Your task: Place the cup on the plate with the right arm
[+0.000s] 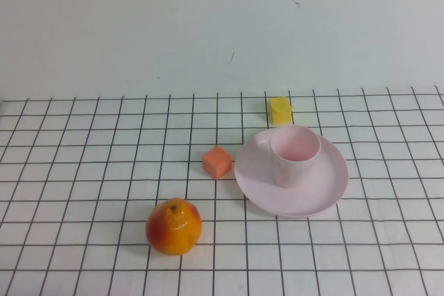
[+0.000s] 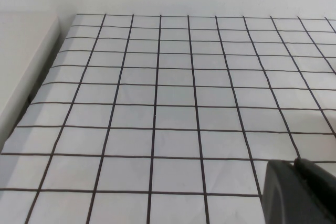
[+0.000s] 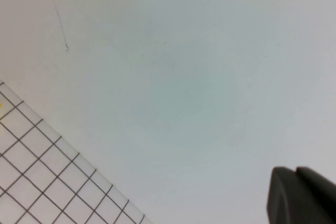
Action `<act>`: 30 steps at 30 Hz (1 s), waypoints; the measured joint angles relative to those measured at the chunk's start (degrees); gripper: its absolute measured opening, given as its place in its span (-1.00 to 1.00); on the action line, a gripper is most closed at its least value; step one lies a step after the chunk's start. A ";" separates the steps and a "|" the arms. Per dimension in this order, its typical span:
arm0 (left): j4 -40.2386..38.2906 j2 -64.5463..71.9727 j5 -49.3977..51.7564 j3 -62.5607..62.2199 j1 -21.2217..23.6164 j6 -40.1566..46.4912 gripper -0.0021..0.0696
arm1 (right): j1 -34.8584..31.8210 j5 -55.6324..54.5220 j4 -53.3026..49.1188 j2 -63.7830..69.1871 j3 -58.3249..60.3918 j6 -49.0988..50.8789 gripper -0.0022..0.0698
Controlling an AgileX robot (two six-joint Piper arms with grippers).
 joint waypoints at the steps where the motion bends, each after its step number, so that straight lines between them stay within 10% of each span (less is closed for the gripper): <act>1: 0.00 0.00 0.00 0.00 0.00 0.00 -0.95 | 0.00 -1.24 -0.15 -1.56 1.81 0.38 -0.94; 30: 0.00 0.00 0.00 0.00 0.00 0.00 -0.95 | 0.00 -50.76 -10.19 -48.46 58.84 20.23 -0.94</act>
